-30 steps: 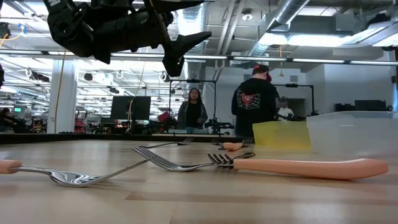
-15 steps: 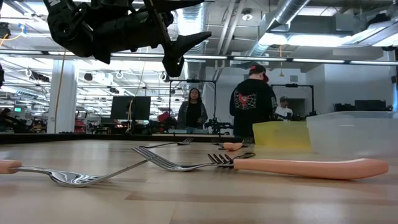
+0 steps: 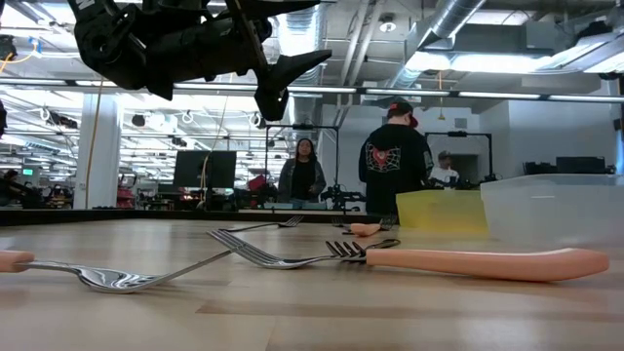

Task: Sort silverware by color (type)
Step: Put the black fork into the red bin

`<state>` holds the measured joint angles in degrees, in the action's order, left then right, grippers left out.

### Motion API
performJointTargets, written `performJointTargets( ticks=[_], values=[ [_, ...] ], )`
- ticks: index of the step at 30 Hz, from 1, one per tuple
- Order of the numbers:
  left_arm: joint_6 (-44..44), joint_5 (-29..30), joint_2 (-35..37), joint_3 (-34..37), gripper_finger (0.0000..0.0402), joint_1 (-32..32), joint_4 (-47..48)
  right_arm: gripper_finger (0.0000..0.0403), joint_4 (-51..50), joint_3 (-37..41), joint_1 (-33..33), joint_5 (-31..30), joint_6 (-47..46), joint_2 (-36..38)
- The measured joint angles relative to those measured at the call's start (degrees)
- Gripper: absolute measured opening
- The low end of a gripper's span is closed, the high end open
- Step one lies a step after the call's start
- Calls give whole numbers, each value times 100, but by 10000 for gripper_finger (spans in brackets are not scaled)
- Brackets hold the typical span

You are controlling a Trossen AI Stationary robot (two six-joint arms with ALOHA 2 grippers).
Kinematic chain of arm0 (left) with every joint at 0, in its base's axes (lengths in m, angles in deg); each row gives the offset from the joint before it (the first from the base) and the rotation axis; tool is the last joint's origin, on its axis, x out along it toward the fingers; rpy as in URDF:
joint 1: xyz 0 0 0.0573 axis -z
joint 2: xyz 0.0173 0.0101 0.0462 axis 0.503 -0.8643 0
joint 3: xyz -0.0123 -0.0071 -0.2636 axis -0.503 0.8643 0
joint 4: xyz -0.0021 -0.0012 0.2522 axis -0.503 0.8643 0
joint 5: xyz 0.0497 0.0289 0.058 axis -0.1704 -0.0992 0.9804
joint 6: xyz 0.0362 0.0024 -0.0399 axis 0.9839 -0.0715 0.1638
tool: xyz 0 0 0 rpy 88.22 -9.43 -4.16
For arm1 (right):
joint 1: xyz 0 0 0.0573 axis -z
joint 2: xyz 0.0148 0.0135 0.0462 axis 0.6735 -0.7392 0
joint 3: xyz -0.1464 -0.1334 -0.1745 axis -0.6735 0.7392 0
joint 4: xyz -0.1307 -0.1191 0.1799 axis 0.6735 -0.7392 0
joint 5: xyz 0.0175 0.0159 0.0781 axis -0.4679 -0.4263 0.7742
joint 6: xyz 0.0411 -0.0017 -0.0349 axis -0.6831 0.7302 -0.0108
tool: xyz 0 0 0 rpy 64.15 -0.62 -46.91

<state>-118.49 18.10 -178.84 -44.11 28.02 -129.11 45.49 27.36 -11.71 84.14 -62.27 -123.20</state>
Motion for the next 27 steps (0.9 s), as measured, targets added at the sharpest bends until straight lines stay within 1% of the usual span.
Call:
performJointTargets(
  ticks=[6, 9, 12, 14, 16, 21, 27],
  values=[
    [22, 2, 0, 2, 253, 0, 0, 32, 0, 0, -2, -201, 26, 0],
    [25, 2, 0, 2, 253, 0, 0, 30, 2, 0, -120, -460, 85, 0],
    [37, 5, 0, 1, 253, 0, 0, 30, 188, 0, -238, -792, 448, 0],
    [39, 7, 0, 1, 253, -2, 0, 29, 276, 0, -275, -884, 677, 0],
    [37, 9, 0, 0, 253, 0, 0, 29, 264, 0, -258, -817, 797, 0],
    [23, 128, -1, 0, 253, 0, 0, 29, 30, 2, -126, -287, 985, 0],
    [33, 188, -2, 0, 253, 0, 0, 28, -86, 2, 108, -119, 1467, 0]
  ],
)
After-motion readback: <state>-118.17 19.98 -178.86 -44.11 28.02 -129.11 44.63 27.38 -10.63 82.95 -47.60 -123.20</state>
